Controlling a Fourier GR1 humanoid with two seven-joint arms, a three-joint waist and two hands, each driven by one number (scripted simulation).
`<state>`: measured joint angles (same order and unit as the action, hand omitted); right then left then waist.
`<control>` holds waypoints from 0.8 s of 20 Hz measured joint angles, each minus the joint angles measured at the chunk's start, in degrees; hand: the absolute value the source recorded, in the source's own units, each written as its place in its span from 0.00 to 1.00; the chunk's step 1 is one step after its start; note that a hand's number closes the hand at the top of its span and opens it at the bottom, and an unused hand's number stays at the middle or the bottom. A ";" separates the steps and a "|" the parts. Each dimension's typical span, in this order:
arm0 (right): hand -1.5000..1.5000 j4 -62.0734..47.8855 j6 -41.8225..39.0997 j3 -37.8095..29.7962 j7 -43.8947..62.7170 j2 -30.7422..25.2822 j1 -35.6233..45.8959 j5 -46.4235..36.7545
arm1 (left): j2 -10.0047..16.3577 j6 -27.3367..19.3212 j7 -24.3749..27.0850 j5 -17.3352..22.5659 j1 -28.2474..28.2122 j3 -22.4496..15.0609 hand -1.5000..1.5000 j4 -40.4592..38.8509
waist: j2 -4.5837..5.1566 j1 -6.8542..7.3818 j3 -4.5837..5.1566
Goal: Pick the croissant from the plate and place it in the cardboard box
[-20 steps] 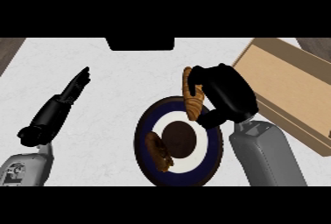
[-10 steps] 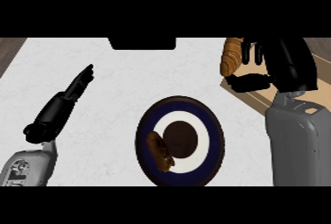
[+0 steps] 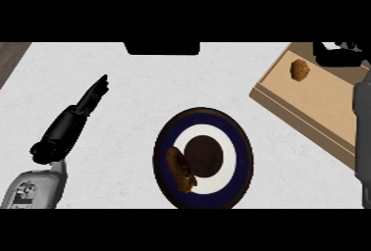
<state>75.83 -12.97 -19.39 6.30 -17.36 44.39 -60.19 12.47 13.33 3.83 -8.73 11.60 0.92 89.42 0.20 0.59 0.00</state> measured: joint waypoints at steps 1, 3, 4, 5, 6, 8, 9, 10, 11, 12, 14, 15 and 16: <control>1.00 -2.26 -0.89 -0.42 -0.86 -1.99 0.43 -0.09 | 0.05 0.06 -0.40 0.10 0.23 0.13 0.50 0.23 | 0.03 0.07 0.00; 1.00 -6.58 -3.07 -0.82 -2.27 -4.59 0.28 0.01 | 0.17 0.13 -0.40 0.00 0.42 0.19 0.50 0.29 | 0.07 0.12 0.00; 1.00 -9.22 -4.30 -0.88 -2.66 -5.76 0.75 -0.09 | 0.18 0.13 -0.41 -0.07 0.71 0.20 0.50 0.19 | 0.16 0.27 -0.01; 1.00 -11.53 -5.68 -0.90 -3.00 -6.82 1.26 -0.06 | 0.12 0.25 -0.97 0.07 1.19 0.20 0.50 0.34 | 0.17 0.32 -0.01; 1.00 -13.94 -6.59 -0.82 -3.23 -7.66 1.83 -0.21 | -0.05 0.10 -0.22 -0.37 0.67 -0.12 0.50 0.14 | 0.19 0.42 -0.01; 1.00 -18.74 -8.23 -0.95 -5.58 -10.33 2.55 -0.11 | -0.03 0.20 -0.35 -0.30 1.65 0.17 0.50 -0.70 | 0.26 0.41 -0.02; 1.00 -21.32 -8.83 -1.04 -7.00 -11.58 3.02 0.00 | 0.25 0.44 -0.37 -0.07 1.86 0.53 0.50 -0.76 | 0.28 0.51 -0.02; 1.00 -23.79 -9.67 -0.87 -8.41 -12.96 3.55 -0.11 | 0.40 0.67 -0.57 0.11 2.10 0.68 0.50 -0.61 | 0.30 0.62 -0.03; 1.00 -26.12 -9.98 -0.33 -9.49 -13.84 3.74 -0.64 | 0.64 0.98 -0.16 0.27 2.01 0.88 0.50 -0.83 | 0.34 0.74 -0.02; 1.00 -28.29 -10.83 0.25 -10.02 -14.75 4.48 -1.22 | 0.46 0.73 -0.07 -0.11 2.18 0.70 0.50 -1.08 | 0.37 0.80 -0.04; 0.00 -33.01 -11.20 0.91 -11.39 -16.29 5.03 -2.24 | 0.32 0.69 0.53 -0.46 1.83 0.47 0.50 -1.22 | 0.42 0.99 -0.03; 0.00 -35.34 -12.09 0.93 -12.66 -17.51 5.76 -2.30 | 0.00 0.45 0.24 -0.67 2.03 0.22 0.50 -1.01 | 0.45 1.05 -0.05; 0.00 -37.19 -12.96 1.05 -14.18 -18.32 6.17 -2.19 | -0.08 0.46 0.22 -0.74 1.70 0.14 0.50 -0.83 | 0.42 1.04 -0.05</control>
<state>38.64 -25.92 -18.34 -7.88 -35.68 50.56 -62.38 12.39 13.79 4.05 -9.47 13.30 1.06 88.58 0.61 1.63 -0.05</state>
